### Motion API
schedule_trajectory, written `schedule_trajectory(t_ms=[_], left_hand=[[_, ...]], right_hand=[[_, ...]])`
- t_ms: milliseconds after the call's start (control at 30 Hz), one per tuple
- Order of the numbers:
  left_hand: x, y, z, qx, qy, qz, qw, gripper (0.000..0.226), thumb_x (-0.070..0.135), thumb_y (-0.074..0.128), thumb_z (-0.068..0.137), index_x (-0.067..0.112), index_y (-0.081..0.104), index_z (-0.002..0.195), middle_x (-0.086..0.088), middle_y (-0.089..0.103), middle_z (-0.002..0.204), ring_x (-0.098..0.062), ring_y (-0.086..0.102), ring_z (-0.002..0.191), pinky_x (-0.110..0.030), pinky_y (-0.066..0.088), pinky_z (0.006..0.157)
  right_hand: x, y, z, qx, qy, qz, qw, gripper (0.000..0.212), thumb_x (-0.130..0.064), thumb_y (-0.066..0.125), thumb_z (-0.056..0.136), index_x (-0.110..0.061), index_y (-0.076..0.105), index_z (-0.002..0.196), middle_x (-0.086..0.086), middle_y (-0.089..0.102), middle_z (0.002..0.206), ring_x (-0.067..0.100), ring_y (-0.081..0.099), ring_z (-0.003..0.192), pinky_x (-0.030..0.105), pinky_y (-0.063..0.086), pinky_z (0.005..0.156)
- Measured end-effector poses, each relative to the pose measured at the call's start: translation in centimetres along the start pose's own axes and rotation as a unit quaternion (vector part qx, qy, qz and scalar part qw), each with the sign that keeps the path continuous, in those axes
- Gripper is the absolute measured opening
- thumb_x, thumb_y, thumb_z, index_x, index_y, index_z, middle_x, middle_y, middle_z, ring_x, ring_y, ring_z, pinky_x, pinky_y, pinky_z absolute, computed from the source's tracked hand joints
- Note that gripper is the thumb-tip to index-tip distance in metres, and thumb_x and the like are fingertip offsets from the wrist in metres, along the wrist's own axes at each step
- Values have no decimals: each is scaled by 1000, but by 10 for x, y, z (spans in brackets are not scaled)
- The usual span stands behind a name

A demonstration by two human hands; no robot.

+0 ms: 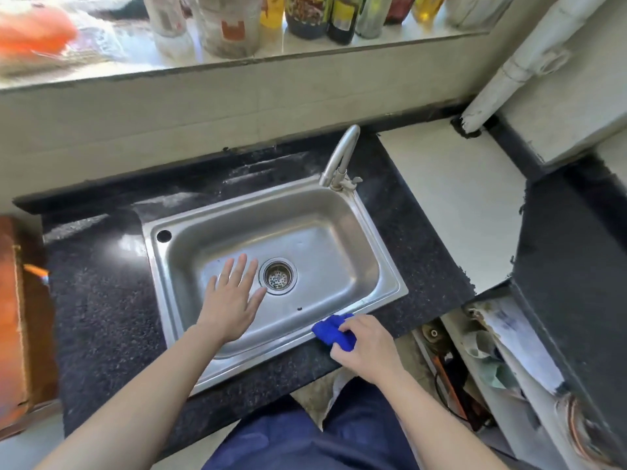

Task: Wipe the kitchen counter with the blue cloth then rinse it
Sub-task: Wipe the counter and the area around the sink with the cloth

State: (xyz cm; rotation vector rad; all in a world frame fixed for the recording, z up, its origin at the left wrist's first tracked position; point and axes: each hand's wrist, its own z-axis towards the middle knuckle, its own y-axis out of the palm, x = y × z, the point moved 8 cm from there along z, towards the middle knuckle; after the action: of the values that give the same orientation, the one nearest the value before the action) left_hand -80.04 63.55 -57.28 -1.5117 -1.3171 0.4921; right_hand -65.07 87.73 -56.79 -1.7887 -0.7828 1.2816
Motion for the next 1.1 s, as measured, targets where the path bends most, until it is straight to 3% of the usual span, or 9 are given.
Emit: schedule_trajectory(t_ms=[67, 133, 233, 400, 500, 567, 867, 1033, 1100], left_hand=[[4, -9, 13, 11, 0, -18, 1000, 67, 55, 21, 103, 24, 8, 161, 0, -5, 168, -24, -6, 155, -49, 12, 122], [12, -22, 26, 35, 1, -28, 999, 69, 59, 19, 103, 23, 10, 161, 1, -3, 168, -23, -4, 155, -48, 14, 121], [26, -48, 45, 80, -1, -42, 996, 77, 64, 14, 95, 22, 15, 160, 0, 1, 168, -23, -1, 155, -47, 17, 121], [49, -82, 73, 130, -53, -48, 989, 82, 67, 15, 92, 20, 21, 159, -10, 5, 168, -27, 3, 155, -50, 18, 122], [55, -92, 89, 141, -92, -27, 985, 79, 64, 23, 93, 19, 21, 159, -14, 3, 167, -30, 4, 154, -51, 21, 121], [60, -96, 102, 142, -113, -10, 983, 77, 63, 27, 95, 21, 18, 159, -15, -1, 167, -31, 2, 154, -49, 20, 120], [60, -82, 174, 75, -153, 26, 985, 76, 49, 41, 101, 24, 1, 160, -9, -23, 164, -29, -16, 153, -50, 10, 123], [31, -52, 209, 72, -156, 47, 984, 72, 56, 33, 101, 25, 8, 160, -12, -13, 167, -33, -8, 154, -53, 14, 120], [23, -44, 225, 84, -146, 58, 984, 69, 58, 30, 99, 25, 19, 159, -15, 4, 167, -38, 6, 153, -59, 23, 115]], right_hand=[[3, -26, 20, 45, 26, 44, 998, 29, -38, 69, 63, -21, 71, 87, -11, 67, 93, 11, 61, 94, 4, 34, 86], [7, -55, 43, 66, 50, 80, 993, 28, -34, 76, 69, -22, 70, 93, -13, 64, 99, 8, 57, 99, 6, 33, 89], [19, -91, 80, 88, 75, 112, 987, 30, -30, 81, 73, -24, 69, 99, -15, 60, 105, 3, 50, 102, 8, 33, 84], [51, -135, 161, 116, 100, 184, 971, 23, -26, 82, 74, -26, 69, 93, -11, 62, 101, 10, 56, 100, 6, 33, 78], [72, -158, 219, 127, 117, 208, 963, 22, -28, 80, 75, -24, 70, 94, -9, 61, 99, 15, 59, 97, 17, 38, 77], [84, -171, 261, 132, 114, 201, 964, 24, -31, 79, 76, -20, 72, 97, -6, 63, 99, 17, 58, 96, 24, 38, 80], [107, -191, 419, 127, 112, 178, 969, 34, -44, 69, 76, -22, 72, 101, 3, 71, 102, 27, 62, 103, 31, 47, 85], [116, -147, 476, 91, 108, 81, 987, 33, -43, 70, 84, -21, 71, 108, 10, 63, 120, 34, 53, 117, 36, 43, 96], [96, -113, 479, 107, 57, 8, 993, 35, -45, 68, 86, -20, 71, 112, 15, 57, 129, 41, 46, 121, 42, 38, 104]])
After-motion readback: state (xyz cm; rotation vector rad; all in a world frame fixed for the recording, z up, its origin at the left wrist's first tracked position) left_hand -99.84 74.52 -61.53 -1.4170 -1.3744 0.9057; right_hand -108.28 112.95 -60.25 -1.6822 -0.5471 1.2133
